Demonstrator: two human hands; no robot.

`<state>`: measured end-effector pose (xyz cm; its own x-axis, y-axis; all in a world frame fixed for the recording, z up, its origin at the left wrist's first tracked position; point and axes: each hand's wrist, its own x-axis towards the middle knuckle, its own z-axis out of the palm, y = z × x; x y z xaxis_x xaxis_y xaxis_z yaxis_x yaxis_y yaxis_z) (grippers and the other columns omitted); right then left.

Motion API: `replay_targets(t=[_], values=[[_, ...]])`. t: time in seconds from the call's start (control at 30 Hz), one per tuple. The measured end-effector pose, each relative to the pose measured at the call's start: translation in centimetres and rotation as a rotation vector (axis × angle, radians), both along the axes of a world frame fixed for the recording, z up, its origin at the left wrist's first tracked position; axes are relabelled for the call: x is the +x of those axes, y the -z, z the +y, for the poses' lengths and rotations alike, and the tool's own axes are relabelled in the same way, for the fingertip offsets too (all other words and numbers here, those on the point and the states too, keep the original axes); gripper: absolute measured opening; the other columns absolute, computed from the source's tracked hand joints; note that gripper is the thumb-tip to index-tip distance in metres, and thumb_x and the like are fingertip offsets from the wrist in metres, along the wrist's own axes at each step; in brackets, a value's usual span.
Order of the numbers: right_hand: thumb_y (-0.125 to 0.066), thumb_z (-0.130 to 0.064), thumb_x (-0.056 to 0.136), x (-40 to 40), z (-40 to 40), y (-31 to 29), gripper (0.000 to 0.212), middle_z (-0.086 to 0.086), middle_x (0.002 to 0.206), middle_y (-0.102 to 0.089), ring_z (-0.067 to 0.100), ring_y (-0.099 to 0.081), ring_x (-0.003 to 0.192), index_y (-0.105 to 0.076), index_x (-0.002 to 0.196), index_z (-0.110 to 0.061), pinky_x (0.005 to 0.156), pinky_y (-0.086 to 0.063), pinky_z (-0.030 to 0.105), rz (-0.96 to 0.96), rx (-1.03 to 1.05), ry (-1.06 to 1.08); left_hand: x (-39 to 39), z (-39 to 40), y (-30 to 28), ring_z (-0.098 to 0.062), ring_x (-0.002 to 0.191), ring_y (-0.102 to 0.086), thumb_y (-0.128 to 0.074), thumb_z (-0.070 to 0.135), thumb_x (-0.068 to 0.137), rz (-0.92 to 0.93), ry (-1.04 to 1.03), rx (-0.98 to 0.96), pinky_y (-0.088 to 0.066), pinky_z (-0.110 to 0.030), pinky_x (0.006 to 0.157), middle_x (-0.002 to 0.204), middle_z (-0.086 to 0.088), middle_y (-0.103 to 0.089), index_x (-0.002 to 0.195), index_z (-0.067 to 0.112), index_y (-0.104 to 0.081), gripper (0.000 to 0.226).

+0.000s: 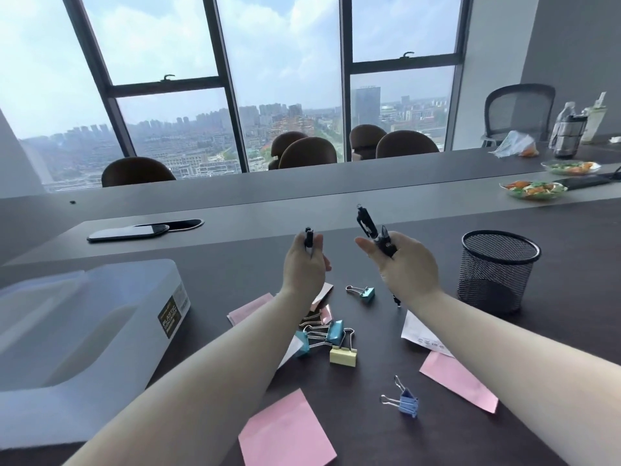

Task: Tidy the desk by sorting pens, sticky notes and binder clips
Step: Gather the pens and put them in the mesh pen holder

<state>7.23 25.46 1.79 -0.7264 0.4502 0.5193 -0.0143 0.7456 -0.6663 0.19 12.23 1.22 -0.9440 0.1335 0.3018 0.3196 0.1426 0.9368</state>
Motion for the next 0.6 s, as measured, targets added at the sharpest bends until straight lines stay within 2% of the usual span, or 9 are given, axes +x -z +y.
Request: replay_targets(t=[0.13, 0.2, 0.27, 0.33, 0.43, 0.6], values=[[-0.051, -0.060, 0.084, -0.5, 0.0, -0.1, 0.051, -0.003, 0.055, -0.051, 0.026, -0.051, 0.066, -0.053, 0.068, -0.011, 0.053, -0.036, 0.029, 0.009, 0.018, -0.013, -0.2, 0.2, 0.1, -0.016, 0.051, -0.043, -0.043, 0.027, 0.098, -0.035, 0.019, 0.040, -0.041, -0.031, 0.064, 0.060, 0.001, -0.044, 0.074, 0.027, -0.042, 0.025], [-0.048, -0.061, 0.085, -0.9, 0.2, 0.0, 0.055, 0.002, 0.068, -0.065, 0.027, -0.058, 0.075, -0.060, 0.076, -0.007, 0.064, -0.045, 0.032, 0.015, 0.021, -0.027, -0.3, 0.1, 0.1, -0.015, 0.051, -0.043, -0.042, 0.029, 0.099, -0.060, 0.034, 0.025, -0.038, -0.025, 0.052, 0.061, 0.001, -0.045, 0.080, 0.023, -0.044, 0.020], [-0.046, -0.060, 0.086, -1.3, 0.1, 0.1, 0.056, 0.004, 0.078, -0.072, 0.026, -0.055, 0.087, -0.065, 0.082, -0.008, 0.078, -0.045, 0.035, 0.005, 0.052, -0.018, -0.3, 0.0, -0.1, -0.014, 0.050, -0.044, -0.041, 0.031, 0.099, -0.074, 0.038, 0.011, -0.033, -0.022, 0.044, 0.062, 0.001, -0.045, 0.087, 0.019, -0.044, 0.017], [-0.048, -0.058, 0.087, -1.4, 0.0, 0.1, 0.053, 0.003, 0.075, -0.072, 0.023, -0.052, 0.085, -0.064, 0.080, -0.008, 0.079, -0.044, 0.035, -0.004, 0.016, -0.033, -0.3, -0.1, -0.1, -0.015, 0.053, -0.045, -0.041, 0.031, 0.099, -0.060, 0.037, 0.031, -0.039, -0.024, 0.052, 0.064, 0.000, -0.045, 0.082, 0.022, -0.044, 0.020], [-0.056, -0.052, 0.085, -1.5, -0.4, 0.3, 0.045, 0.003, 0.067, -0.067, 0.023, -0.061, 0.070, -0.060, 0.076, -0.008, 0.073, -0.047, 0.034, -0.024, -0.149, -0.135, -0.1, -0.2, 0.0, -0.018, 0.061, -0.049, -0.041, 0.032, 0.099, -0.031, 0.016, 0.004, -0.042, -0.033, 0.066, 0.064, 0.000, -0.047, 0.075, 0.026, -0.042, 0.025], [-0.061, -0.048, 0.084, -1.6, -1.0, 1.4, 0.045, 0.014, 0.073, -0.069, 0.032, -0.063, 0.075, -0.058, 0.077, -0.004, 0.073, -0.052, 0.039, -0.020, -0.090, -0.122, 0.3, -0.1, 0.6, -0.022, 0.068, -0.054, -0.042, 0.031, 0.098, -0.028, 0.006, -0.007, -0.036, -0.029, 0.053, 0.064, 0.000, -0.049, 0.075, 0.029, -0.041, 0.023]])
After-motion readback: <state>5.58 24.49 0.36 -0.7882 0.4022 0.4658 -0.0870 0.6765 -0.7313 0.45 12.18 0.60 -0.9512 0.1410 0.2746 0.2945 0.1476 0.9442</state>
